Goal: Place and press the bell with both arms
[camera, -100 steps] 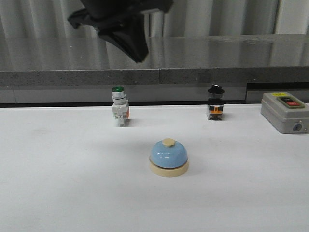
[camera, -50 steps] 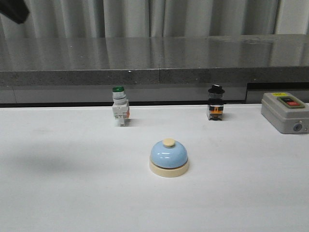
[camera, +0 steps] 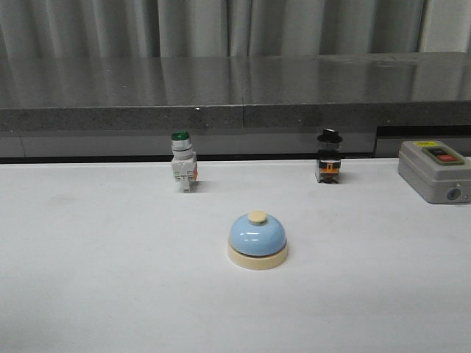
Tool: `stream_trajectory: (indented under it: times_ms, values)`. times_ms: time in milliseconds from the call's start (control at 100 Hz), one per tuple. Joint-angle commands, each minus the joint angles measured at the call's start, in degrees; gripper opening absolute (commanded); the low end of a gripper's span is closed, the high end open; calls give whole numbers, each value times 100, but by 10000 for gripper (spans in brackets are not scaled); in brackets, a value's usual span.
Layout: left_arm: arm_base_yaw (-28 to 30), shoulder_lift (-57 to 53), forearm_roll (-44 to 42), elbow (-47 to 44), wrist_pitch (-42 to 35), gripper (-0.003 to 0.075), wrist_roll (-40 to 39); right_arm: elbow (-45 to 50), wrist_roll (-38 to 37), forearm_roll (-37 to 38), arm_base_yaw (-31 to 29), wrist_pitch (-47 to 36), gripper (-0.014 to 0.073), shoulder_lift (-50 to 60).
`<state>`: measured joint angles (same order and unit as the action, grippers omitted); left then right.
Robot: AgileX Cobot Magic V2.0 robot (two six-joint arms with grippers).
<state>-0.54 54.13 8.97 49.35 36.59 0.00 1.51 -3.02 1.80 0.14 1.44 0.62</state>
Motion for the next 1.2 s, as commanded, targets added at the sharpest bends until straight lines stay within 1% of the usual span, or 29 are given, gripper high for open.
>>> stream_trajectory:
  times_ms: [0, 310, 600, 660, 730, 940, 1000, 1070, 1120, 1190]
  values:
    - [23, -558, 56, -174, -551, -20, -72, -83, 43, -3, -41, -473, -60, 107]
    - [23, -2430, 56, -1186, -787, -20, -72, -83, 43, -3, -41, -473, -60, 107]
    - [23, -4105, 56, -1783, -826, -20, -72, -83, 43, -3, -41, -473, -60, 107]
    - [23, -4396, 84, -1870, -606, -20, -82, -83, 43, -3, -41, -473, -60, 107]
    - [23, -4784, -156, -1929, -397, -20, -82, -83, 43, -3, -41, -473, -60, 107]
    - [23, -5574, -229, -2377, -463, -20, -71, -83, 43, -3, -41, -473, -60, 107]
    - [23, -5616, -229, -2569, -599, -20, -71, -83, 43, -3, -41, -473, -60, 107]
    - [23, -5584, -229, -2835, -983, -20, -71, -83, 43, -3, -41, -473, -60, 107]
    - [23, -5584, -229, -3090, -1405, -20, -43, -83, 43, -3, -41, -473, -60, 107]
    - [23, -5584, -256, -3505, -2263, -20, -38, -83, 43, -3, -41, -473, -60, 107]
